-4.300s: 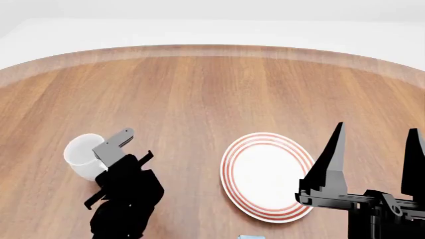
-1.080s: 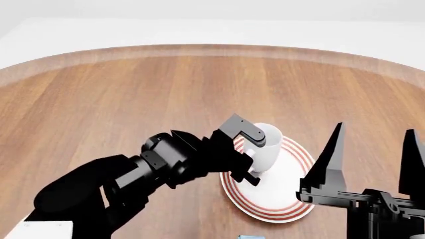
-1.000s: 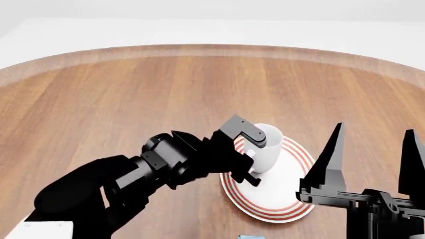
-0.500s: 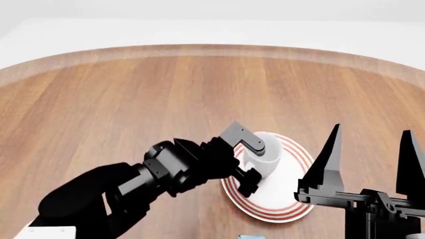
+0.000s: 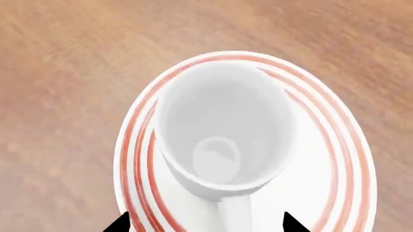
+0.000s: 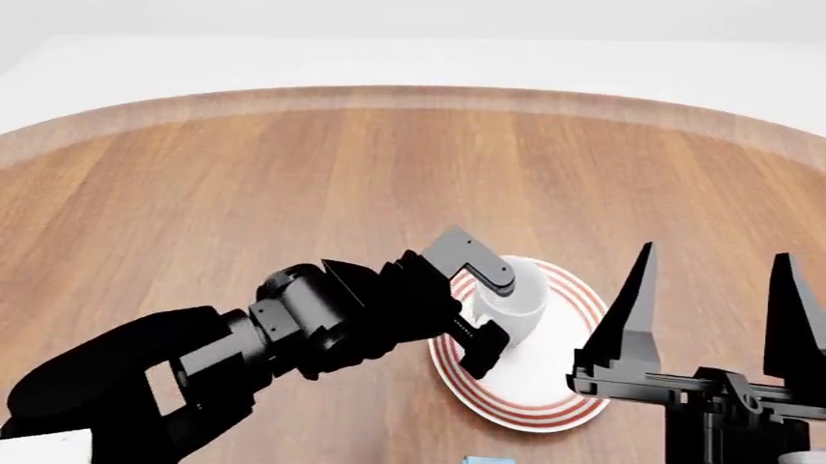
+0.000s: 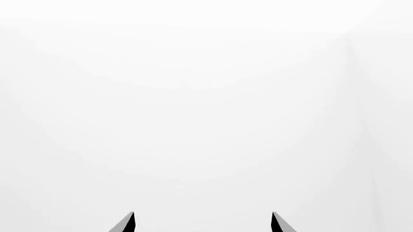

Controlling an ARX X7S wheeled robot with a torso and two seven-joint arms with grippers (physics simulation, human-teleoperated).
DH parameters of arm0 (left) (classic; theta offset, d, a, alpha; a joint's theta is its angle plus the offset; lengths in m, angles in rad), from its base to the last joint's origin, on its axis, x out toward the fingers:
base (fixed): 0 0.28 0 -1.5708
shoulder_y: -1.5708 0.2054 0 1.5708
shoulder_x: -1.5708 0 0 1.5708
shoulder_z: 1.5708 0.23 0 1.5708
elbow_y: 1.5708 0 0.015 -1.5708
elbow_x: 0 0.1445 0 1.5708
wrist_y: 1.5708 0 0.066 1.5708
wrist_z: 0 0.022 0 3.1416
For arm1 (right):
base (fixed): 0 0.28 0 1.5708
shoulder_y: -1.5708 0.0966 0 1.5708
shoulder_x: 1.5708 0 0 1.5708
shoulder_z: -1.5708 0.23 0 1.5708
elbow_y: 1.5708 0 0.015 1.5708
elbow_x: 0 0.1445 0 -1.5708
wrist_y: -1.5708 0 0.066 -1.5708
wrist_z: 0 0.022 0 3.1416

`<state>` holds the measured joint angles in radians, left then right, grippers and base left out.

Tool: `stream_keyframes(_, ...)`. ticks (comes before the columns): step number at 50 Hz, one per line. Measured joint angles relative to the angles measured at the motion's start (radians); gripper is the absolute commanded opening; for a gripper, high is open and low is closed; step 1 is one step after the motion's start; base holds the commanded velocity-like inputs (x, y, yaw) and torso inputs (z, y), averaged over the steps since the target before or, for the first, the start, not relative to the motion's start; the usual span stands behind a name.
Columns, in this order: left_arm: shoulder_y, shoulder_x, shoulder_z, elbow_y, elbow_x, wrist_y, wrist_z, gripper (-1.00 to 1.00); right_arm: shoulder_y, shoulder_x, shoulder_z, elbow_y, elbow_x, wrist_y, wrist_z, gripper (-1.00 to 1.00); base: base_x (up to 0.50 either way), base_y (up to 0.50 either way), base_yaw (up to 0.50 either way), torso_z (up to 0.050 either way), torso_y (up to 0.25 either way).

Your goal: Pick up the white mug and put it on the plate, and put the chocolate pudding to the right of the plate.

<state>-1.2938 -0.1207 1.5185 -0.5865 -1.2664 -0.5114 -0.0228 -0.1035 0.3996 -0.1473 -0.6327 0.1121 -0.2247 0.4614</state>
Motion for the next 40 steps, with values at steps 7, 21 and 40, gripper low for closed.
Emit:
stream_keyframes(7, -0.025, -0.071, -0.017, 0.140, -0.018, -0.018, -0.064, 1.00, 0.000, 0.001, -0.004, 0.000, -0.003, 0.000, 0.001, 1.00, 0.00, 0.00, 0.00, 0.000, 0.000)
stream_keyframes(21, -0.066, -0.193, -0.043, 0.390, -0.051, -0.047, -0.168, 1.00, 0.000, 0.003, -0.012, 0.001, -0.006, -0.001, 0.003, 1.00, 0.00, 0.00, 0.00, 0.000, 0.000)
stream_keyframes(40, -0.097, -0.428, -0.148, 0.693, -0.115, 0.001, -0.274, 1.00, 0.000, 0.005, -0.023, -0.001, -0.011, 0.000, 0.007, 1.00, 0.00, 0.00, 0.00, 0.000, 0.000)
